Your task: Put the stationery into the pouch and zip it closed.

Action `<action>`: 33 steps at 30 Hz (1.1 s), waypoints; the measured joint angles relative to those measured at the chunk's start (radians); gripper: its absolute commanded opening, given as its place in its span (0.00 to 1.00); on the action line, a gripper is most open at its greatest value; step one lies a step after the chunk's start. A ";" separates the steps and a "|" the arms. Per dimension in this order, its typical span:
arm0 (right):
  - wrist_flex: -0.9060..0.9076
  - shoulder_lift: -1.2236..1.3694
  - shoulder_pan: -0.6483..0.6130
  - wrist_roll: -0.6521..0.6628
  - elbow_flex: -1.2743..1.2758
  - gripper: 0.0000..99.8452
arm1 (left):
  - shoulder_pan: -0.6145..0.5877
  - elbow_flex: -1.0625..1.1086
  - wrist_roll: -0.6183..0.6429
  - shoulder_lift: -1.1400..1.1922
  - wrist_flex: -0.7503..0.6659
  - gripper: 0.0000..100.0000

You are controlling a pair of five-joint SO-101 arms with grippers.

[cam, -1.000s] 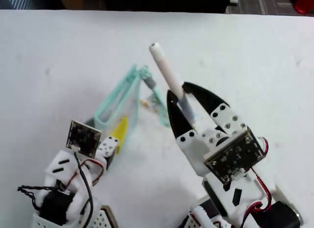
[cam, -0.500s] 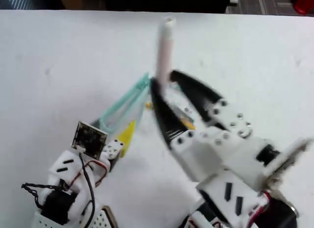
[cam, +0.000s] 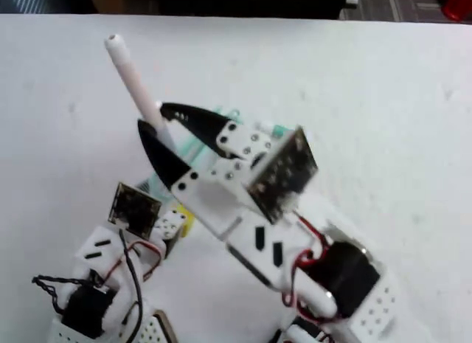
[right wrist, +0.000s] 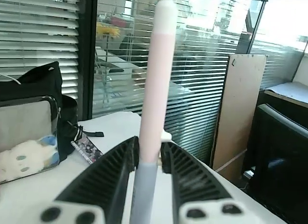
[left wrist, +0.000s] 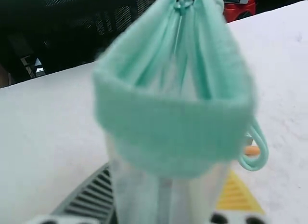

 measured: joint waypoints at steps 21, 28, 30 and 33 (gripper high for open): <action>-0.020 -0.118 0.023 0.025 0.290 0.02 | -0.035 0.002 0.000 0.003 -0.012 0.19; 0.095 -0.120 0.023 0.141 0.290 0.02 | -0.034 0.002 0.000 0.003 -0.012 0.19; 0.100 -0.120 0.023 0.144 0.290 0.02 | -0.034 0.002 0.000 0.003 -0.012 0.19; 0.100 -0.120 0.023 0.147 0.290 0.02 | -0.034 0.002 0.000 0.003 -0.012 0.19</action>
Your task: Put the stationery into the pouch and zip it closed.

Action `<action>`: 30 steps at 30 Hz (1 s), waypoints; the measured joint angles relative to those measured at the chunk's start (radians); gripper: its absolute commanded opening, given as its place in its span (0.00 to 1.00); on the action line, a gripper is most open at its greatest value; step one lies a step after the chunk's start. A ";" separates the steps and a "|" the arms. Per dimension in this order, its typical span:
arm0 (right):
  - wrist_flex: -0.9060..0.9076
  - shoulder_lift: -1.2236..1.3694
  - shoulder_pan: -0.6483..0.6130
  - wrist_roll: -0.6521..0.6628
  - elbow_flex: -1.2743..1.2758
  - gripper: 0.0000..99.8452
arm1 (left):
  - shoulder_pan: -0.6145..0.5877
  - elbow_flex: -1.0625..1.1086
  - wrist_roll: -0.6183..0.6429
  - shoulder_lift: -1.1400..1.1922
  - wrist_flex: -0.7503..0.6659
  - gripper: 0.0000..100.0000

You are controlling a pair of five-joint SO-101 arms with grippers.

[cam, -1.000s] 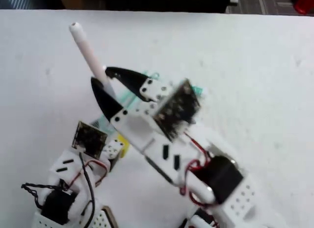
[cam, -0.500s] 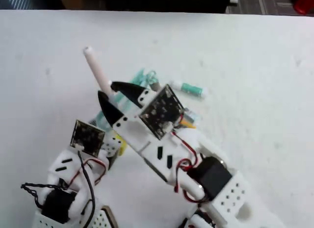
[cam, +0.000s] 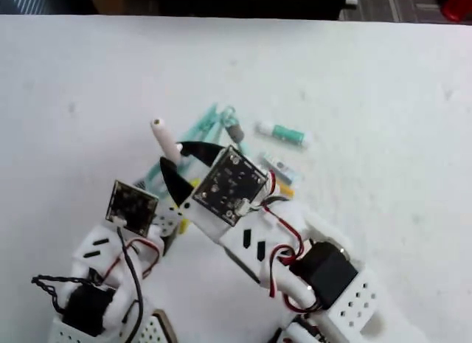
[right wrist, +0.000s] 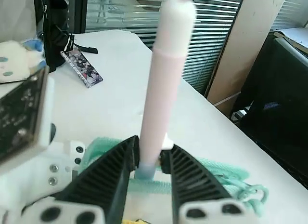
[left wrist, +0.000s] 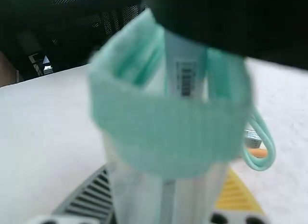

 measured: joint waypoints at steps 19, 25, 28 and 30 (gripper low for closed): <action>0.107 -0.002 0.026 0.002 -0.058 0.22 | 0.000 0.000 0.000 0.000 0.000 0.19; 0.152 -0.002 0.124 0.002 -0.138 0.22 | -0.003 0.000 0.000 0.000 0.000 0.19; 0.152 -0.002 0.178 0.002 -0.149 0.22 | -0.003 0.000 0.000 0.000 0.000 0.19; 0.152 -0.002 0.203 0.002 -0.149 0.22 | -0.003 0.000 0.000 0.000 0.000 0.19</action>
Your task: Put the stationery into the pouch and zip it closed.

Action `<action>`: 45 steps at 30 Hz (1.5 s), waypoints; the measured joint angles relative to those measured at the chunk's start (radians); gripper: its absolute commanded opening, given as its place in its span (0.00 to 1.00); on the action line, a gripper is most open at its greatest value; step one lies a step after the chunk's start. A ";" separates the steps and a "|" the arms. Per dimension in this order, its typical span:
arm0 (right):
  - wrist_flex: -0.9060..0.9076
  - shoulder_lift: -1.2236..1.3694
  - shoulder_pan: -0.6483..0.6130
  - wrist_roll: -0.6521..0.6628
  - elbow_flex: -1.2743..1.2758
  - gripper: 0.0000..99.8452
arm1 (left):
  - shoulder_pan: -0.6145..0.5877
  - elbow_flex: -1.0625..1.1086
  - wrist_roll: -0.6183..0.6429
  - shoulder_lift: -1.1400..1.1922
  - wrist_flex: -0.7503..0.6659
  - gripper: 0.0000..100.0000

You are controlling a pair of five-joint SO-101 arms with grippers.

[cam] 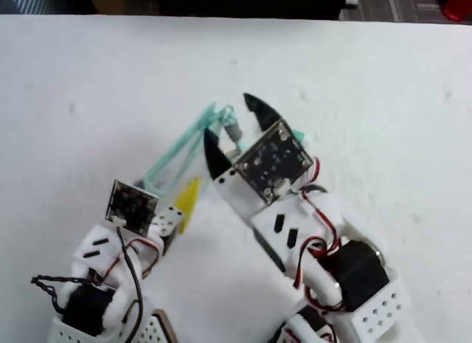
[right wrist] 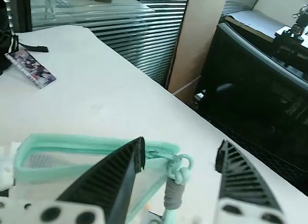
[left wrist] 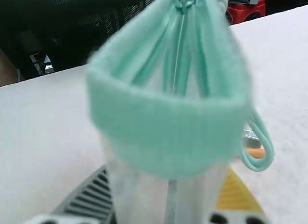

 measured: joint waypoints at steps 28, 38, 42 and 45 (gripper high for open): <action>0.017 0.000 0.218 0.000 0.025 0.21 | -0.152 0.029 0.005 0.011 -0.103 0.02; 0.015 0.051 0.172 0.181 0.256 0.11 | -0.196 -0.075 0.005 0.009 -0.068 0.02; 0.015 0.209 0.157 0.199 0.270 0.12 | -0.245 -0.074 0.005 0.009 -0.095 0.02; 0.015 0.377 0.155 0.199 0.226 0.12 | -0.276 -0.043 0.005 0.009 -0.130 0.02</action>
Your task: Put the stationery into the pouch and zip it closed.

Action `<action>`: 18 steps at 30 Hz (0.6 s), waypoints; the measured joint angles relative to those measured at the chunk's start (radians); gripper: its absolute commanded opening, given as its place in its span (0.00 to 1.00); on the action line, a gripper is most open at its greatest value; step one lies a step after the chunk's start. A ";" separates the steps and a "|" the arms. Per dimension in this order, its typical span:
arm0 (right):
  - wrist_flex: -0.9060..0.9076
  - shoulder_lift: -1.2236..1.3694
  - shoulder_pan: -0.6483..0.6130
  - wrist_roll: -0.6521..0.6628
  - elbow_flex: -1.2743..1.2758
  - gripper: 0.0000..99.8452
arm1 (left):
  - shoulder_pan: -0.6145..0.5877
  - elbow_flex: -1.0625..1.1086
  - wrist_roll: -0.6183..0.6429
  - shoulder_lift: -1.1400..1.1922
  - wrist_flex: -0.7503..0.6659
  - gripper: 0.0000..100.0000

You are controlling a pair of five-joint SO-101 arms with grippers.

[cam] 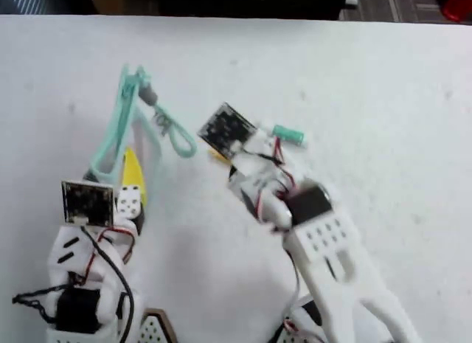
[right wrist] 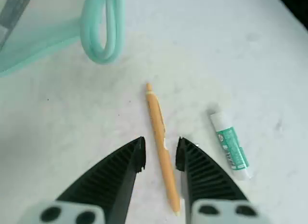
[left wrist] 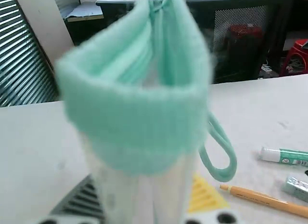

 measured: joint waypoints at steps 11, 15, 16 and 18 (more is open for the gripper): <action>0.184 0.626 -0.003 0.000 -0.402 0.12 | -0.097 0.086 0.094 0.000 -0.069 0.02; 0.190 0.792 0.009 0.003 -0.502 0.16 | -0.117 0.086 0.133 0.000 -0.069 0.02; 0.190 0.825 0.014 0.003 -0.526 0.19 | -0.117 0.086 0.138 0.000 -0.069 0.02; 0.190 0.882 0.020 0.003 -0.566 0.22 | -0.117 0.086 0.140 0.000 -0.069 0.02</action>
